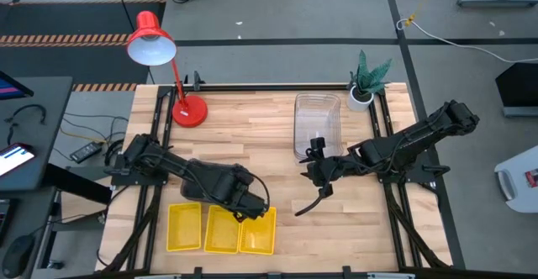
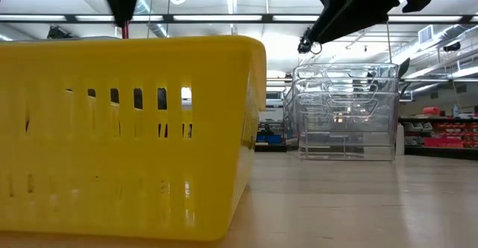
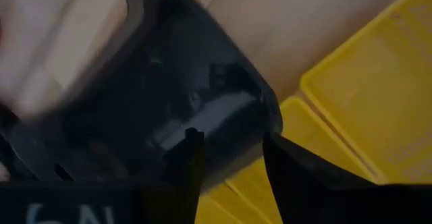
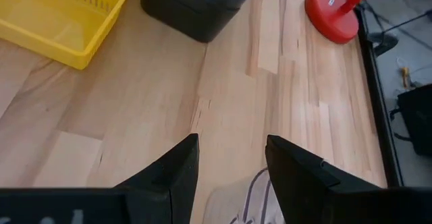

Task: Stack baskets by color
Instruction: Stack the left yellow bin on the middle yellow bin

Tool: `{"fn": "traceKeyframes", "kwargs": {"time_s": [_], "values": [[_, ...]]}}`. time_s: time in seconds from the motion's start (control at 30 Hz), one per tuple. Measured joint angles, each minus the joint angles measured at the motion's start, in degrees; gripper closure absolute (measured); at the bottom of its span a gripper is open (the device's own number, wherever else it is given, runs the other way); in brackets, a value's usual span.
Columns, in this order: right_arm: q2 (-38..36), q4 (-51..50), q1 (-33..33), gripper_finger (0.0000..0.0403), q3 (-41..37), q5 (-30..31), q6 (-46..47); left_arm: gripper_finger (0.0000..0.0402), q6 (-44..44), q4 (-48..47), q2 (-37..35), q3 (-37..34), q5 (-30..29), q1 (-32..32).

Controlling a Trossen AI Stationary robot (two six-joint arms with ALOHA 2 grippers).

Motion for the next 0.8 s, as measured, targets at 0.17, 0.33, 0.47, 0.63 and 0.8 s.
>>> {"fn": "traceKeyframes", "kwargs": {"time_s": [0.17,0.33,0.47,0.63,0.8], "values": [[0.0,3.0,-0.2,0.0226,0.0,0.0,-1.8,0.0258,20.0,5.8,0.0,0.0,-6.0,-3.1],[0.0,3.7,-1.0,0.0226,0.0,0.1,2.7,0.0269,31.8,6.8,0.0,0.0,-13.6,-8.6],[0.0,4.6,-1.7,0.0226,0.0,0.1,4.1,0.0277,29.9,7.2,0.0,0.0,-14.7,-12.3],[0.0,6.7,-3.2,0.0226,0.0,0.1,3.9,0.0283,20.5,8.3,0.0,0.0,-5.2,-16.2],[0.0,8.9,-4.8,0.0226,0.0,0.0,4.2,0.0285,13.7,8.8,0.0,-1.2,-5.4,-21.7]]}}
